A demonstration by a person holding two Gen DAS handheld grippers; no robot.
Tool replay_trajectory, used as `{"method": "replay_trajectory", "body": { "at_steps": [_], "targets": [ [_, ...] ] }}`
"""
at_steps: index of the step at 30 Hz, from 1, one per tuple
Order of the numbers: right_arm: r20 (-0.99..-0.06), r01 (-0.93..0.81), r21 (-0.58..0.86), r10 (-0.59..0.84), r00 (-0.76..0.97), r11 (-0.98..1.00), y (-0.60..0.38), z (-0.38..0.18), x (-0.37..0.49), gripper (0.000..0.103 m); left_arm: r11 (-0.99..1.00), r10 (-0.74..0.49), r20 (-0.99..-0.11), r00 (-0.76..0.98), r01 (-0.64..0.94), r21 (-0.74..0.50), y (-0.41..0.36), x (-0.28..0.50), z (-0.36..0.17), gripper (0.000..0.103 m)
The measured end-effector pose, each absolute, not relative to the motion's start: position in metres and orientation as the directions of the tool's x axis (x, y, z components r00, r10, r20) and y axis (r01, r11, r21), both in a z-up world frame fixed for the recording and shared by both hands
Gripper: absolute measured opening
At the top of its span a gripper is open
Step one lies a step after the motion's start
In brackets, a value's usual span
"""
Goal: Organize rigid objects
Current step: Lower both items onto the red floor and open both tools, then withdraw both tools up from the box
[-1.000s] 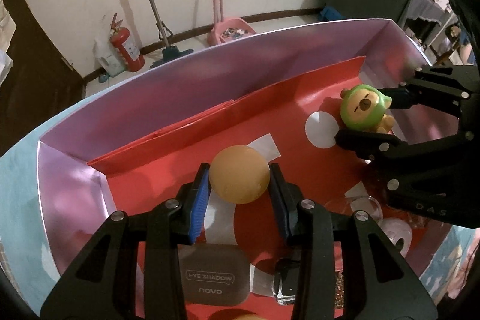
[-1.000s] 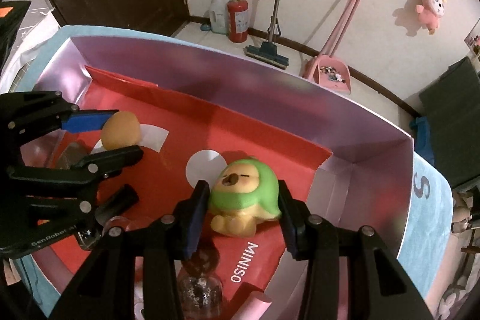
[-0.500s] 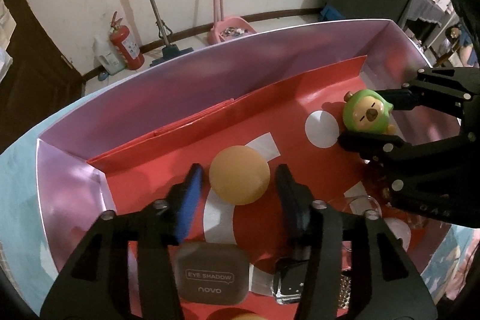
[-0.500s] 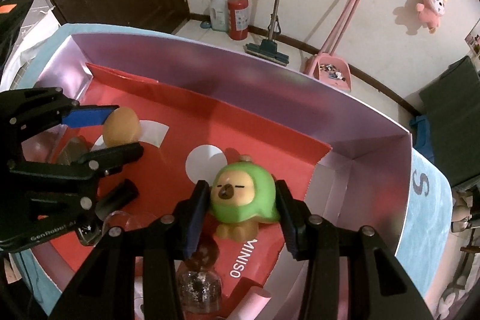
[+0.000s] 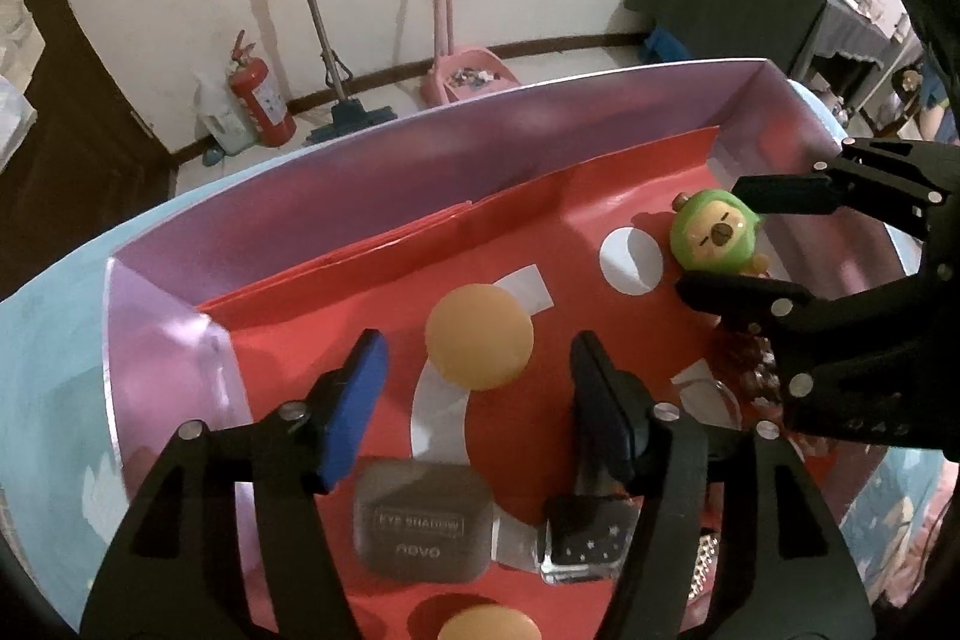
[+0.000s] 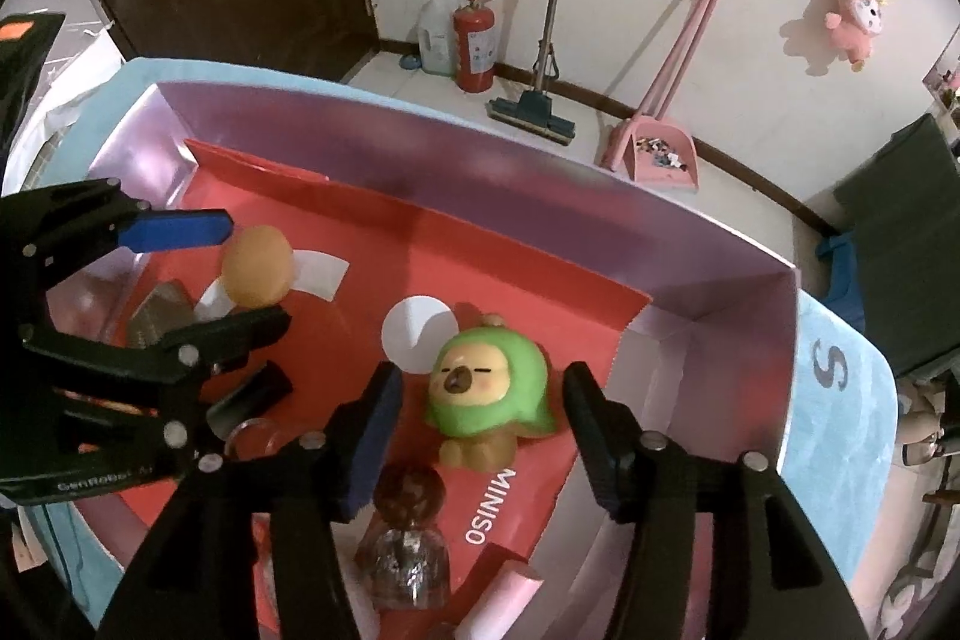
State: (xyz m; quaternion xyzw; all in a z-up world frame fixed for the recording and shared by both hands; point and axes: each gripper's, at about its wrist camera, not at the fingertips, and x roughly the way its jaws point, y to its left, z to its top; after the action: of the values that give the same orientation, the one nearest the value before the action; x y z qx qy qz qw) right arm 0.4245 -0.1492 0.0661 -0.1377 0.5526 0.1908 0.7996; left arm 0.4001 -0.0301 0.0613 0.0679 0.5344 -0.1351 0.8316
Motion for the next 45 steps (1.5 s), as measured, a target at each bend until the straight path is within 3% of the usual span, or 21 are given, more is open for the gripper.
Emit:
{"method": "replay_trajectory", "body": {
  "at_steps": [7,10,21,25,36,45],
  "targets": [
    [-0.916,-0.437,-0.012,0.165,0.366,0.899,-0.155,0.092,0.406,0.064,0.969,-0.153,-0.88,0.45,0.244,-0.044,-0.017,0.378,0.089,0.063],
    [-0.898,-0.424,-0.008,0.18,0.402,0.906,-0.159,0.109,0.391,0.07,0.974,-0.15,-0.852,0.501,0.222,-0.041,-0.013,0.36,0.106,0.072],
    [-0.797,-0.393,0.023,0.254,0.547,0.919,-0.179,0.162,0.321,0.09,0.984,-0.159,-0.734,0.66,0.167,-0.062,-0.005,0.286,0.139,0.081],
    [-0.755,-0.386,0.023,0.269,0.598,0.922,-0.18,0.172,0.296,0.1,0.988,-0.152,-0.679,0.718,0.134,-0.08,0.0,0.264,0.147,0.093],
    [-0.637,-0.324,0.002,0.251,0.729,0.946,-0.182,0.136,0.258,0.103,0.998,-0.055,-0.56,0.827,0.055,-0.016,-0.007,0.236,0.127,0.096],
    [-0.591,-0.272,-0.002,0.218,0.776,0.962,-0.185,0.097,0.266,0.103,0.999,-0.022,-0.548,0.836,0.034,0.01,-0.012,0.246,0.095,0.096]
  ]
}}
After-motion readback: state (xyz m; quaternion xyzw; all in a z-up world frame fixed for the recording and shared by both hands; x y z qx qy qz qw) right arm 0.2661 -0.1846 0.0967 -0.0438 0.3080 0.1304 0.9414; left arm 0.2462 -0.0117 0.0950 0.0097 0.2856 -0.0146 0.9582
